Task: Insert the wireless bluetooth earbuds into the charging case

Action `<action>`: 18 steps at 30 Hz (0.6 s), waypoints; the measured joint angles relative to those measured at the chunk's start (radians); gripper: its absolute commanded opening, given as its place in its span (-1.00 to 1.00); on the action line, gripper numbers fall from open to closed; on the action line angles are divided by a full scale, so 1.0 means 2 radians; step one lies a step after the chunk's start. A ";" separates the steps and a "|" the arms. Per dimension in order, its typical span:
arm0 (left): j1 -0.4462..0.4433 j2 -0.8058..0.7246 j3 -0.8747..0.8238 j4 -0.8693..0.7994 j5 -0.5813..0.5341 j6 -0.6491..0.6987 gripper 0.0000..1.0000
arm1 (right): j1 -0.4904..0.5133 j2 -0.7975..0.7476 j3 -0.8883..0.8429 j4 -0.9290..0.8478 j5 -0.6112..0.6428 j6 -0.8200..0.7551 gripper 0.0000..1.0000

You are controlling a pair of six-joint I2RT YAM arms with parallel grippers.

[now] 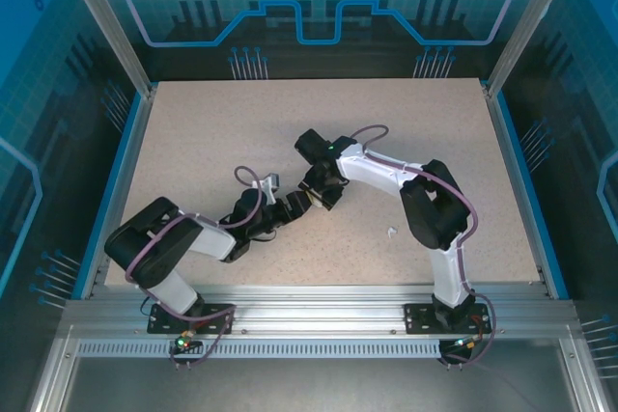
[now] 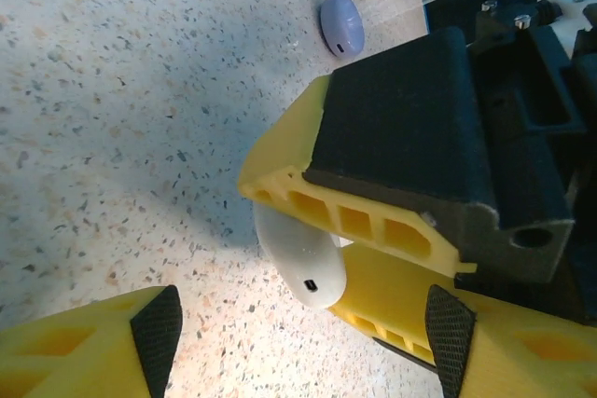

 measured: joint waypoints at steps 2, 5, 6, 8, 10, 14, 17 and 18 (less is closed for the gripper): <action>-0.002 0.016 0.008 0.010 -0.002 0.000 0.31 | -0.003 -0.001 -0.001 0.002 0.001 0.000 -0.32; -0.006 0.036 0.019 0.024 -0.006 -0.001 0.25 | -0.007 -0.002 -0.001 0.004 -0.002 0.000 -0.32; -0.007 0.043 0.023 0.029 -0.007 -0.002 0.25 | -0.007 -0.003 -0.001 0.005 -0.005 0.000 -0.32; -0.010 0.053 0.029 0.035 -0.011 -0.003 0.24 | -0.007 -0.004 -0.002 0.006 -0.010 0.000 -0.32; -0.013 0.060 0.033 0.040 -0.014 -0.004 0.23 | -0.007 -0.006 -0.003 0.008 -0.013 0.000 -0.32; -0.025 0.067 0.033 0.053 -0.028 -0.004 0.18 | -0.009 -0.010 -0.007 0.013 -0.019 0.000 -0.32; -0.032 0.072 0.033 0.064 -0.039 -0.005 0.11 | -0.009 -0.011 -0.007 0.015 -0.022 0.000 -0.32; -0.032 0.074 0.034 0.066 -0.043 -0.005 0.08 | -0.009 -0.011 -0.007 0.015 -0.024 0.000 -0.32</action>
